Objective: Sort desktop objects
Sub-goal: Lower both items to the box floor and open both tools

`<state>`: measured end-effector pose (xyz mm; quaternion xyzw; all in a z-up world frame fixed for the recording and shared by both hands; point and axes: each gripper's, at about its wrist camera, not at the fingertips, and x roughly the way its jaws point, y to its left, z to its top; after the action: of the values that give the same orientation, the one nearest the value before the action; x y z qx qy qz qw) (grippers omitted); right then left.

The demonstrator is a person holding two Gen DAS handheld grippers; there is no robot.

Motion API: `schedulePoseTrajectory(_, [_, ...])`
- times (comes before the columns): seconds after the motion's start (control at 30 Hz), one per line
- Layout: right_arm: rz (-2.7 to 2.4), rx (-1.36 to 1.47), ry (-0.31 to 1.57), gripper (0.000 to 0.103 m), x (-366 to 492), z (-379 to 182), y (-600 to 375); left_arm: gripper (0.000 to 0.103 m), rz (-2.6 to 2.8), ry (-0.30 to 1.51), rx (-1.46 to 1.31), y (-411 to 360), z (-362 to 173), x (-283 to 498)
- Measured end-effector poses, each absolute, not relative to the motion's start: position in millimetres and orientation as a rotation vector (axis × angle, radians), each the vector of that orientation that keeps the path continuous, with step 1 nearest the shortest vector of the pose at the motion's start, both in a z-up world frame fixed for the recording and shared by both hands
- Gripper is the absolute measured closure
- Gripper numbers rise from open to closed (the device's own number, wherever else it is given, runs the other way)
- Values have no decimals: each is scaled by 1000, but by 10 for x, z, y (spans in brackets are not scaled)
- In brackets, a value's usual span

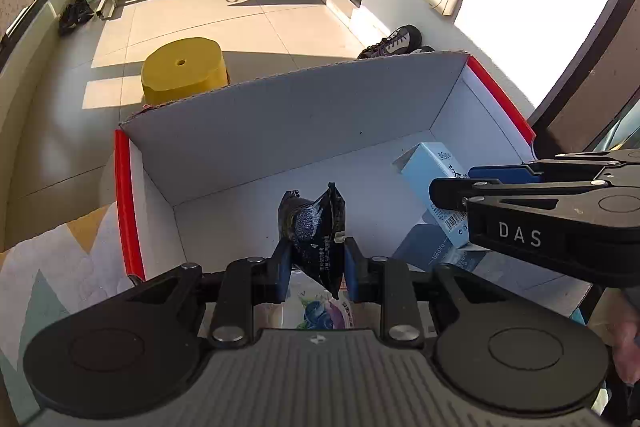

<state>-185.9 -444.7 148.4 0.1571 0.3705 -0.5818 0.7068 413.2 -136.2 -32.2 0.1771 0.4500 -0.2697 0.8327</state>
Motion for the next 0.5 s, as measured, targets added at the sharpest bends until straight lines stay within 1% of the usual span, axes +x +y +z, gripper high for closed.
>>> schedulePoseTrajectory(0.17, [-1300,372,865,74,-1848,1384,-4503,78,-574,968,371,-1360,-374,4155])
schedulePoseTrajectory(0.5, [-1291,402,859,72,-1863,1421,-4476,77,-548,968,377,-1354,-376,4096])
